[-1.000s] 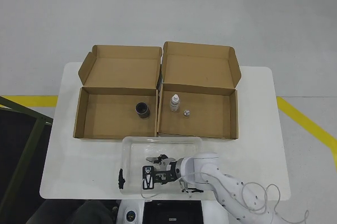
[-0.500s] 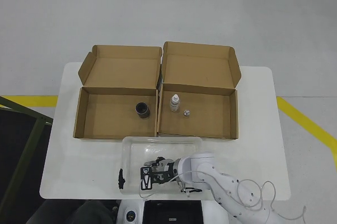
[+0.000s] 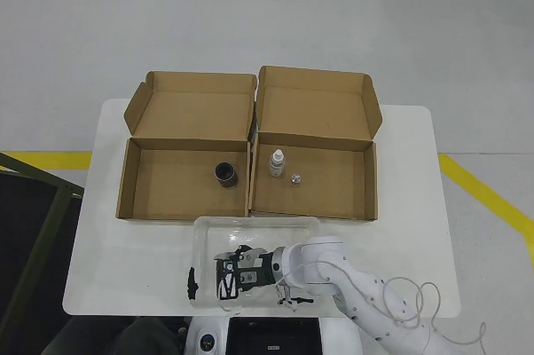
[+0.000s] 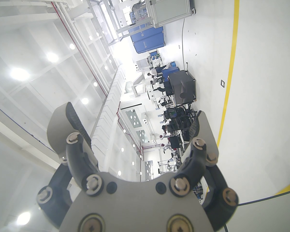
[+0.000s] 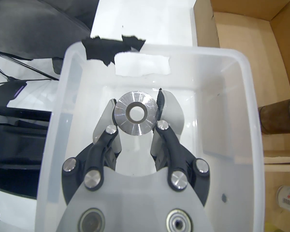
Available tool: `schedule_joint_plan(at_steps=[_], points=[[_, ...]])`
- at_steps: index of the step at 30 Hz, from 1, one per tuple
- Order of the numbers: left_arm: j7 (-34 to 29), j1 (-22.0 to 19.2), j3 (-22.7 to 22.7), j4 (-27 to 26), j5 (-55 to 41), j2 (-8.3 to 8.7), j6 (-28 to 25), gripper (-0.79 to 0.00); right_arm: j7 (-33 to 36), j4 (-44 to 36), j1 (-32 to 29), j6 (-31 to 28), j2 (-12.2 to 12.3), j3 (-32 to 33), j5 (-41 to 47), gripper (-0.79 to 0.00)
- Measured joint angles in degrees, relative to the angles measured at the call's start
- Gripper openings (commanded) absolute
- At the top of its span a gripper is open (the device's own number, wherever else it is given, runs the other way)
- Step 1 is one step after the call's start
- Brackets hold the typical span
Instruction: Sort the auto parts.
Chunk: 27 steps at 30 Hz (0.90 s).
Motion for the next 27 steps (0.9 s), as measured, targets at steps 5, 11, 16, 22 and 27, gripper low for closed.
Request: schedule_joint_plan(at_steps=[5, 11, 16, 22, 27], points=[[0.0, 0.0, 0.0, 0.0, 0.0, 0.00, 0.0, 0.000, -2.1, -2.1, -0.5, 0.0, 0.5, 2.1, 2.8, -0.785], [0.0, 0.0, 0.0, 0.0, 0.0, 0.00, 0.0, 0.000, -4.6, -5.4, -1.2, 0.2, 1.2, 5.4, 5.4, -0.785], [0.0, 0.0, 0.0, 0.0, 0.0, 0.00, 0.0, 0.000, -6.0, -7.7, -1.6, 0.5, 1.7, 8.4, 7.5, -0.785], [0.0, 0.0, 0.0, 0.0, 0.0, 0.00, 0.0, 0.000, -7.7, -9.9, -1.9, 1.4, 2.3, 12.3, 10.2, -0.785], [0.0, 0.0, 0.0, 0.0, 0.0, 0.00, 0.0, 0.000, -8.6, -10.6, -1.8, 2.6, 2.7, 14.9, 11.8, -0.785]])
